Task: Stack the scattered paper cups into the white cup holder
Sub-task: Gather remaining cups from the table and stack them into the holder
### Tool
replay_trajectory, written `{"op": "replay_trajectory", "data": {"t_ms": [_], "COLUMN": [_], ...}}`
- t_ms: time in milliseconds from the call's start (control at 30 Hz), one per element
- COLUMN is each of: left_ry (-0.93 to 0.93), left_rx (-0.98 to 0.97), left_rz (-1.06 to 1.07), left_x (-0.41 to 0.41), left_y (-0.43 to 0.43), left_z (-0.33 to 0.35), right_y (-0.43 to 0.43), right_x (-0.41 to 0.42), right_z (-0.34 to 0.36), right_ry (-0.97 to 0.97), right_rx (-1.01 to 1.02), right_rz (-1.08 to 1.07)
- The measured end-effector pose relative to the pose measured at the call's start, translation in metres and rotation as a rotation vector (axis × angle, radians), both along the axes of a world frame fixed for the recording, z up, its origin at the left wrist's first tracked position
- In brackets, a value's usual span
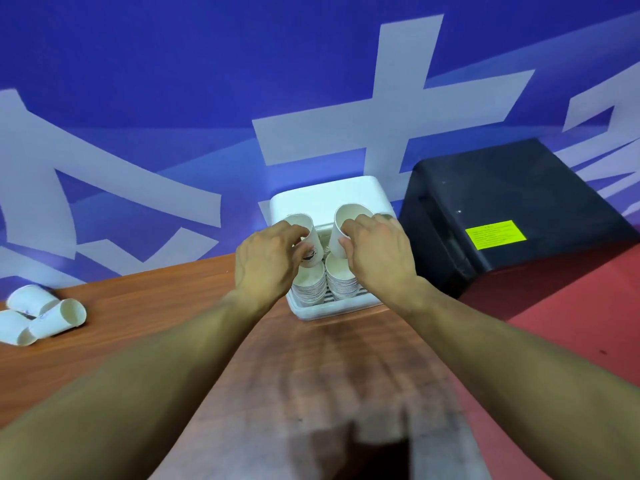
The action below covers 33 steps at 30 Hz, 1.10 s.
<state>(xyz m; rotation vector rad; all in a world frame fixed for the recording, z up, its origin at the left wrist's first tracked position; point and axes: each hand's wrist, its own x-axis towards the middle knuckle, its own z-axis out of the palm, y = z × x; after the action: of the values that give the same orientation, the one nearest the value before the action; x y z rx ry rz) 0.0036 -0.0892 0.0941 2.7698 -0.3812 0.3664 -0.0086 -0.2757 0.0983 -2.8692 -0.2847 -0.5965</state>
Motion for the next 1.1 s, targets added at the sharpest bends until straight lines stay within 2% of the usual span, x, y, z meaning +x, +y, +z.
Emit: {"op": "replay_trajectory", "data": {"t_ms": [433, 600, 900, 1100], "left_ry": [0.039, 0.125, 0.206, 0.204], "left_rx": [0.056, 0.074, 0.114, 0.147], "left_rz": [-0.038, -0.042, -0.030, -0.055], "left_x": [0.002, -0.001, 0.001, 0.005], "left_y": [0.008, 0.008, 0.011, 0.010], "left_z": [-0.015, -0.026, -0.033, -0.041], "right_y": [0.008, 0.005, 0.000, -0.001], "right_x": [0.002, -0.001, 0.010, 0.015], "right_z": [-0.015, -0.026, -0.041, -0.047], "right_ry": [0.054, 0.167, 0.502, 0.506], "right_rx": [-0.028, -0.075, -0.047, -0.031], "right_rz": [0.071, 0.075, 0.064, 0.114]}}
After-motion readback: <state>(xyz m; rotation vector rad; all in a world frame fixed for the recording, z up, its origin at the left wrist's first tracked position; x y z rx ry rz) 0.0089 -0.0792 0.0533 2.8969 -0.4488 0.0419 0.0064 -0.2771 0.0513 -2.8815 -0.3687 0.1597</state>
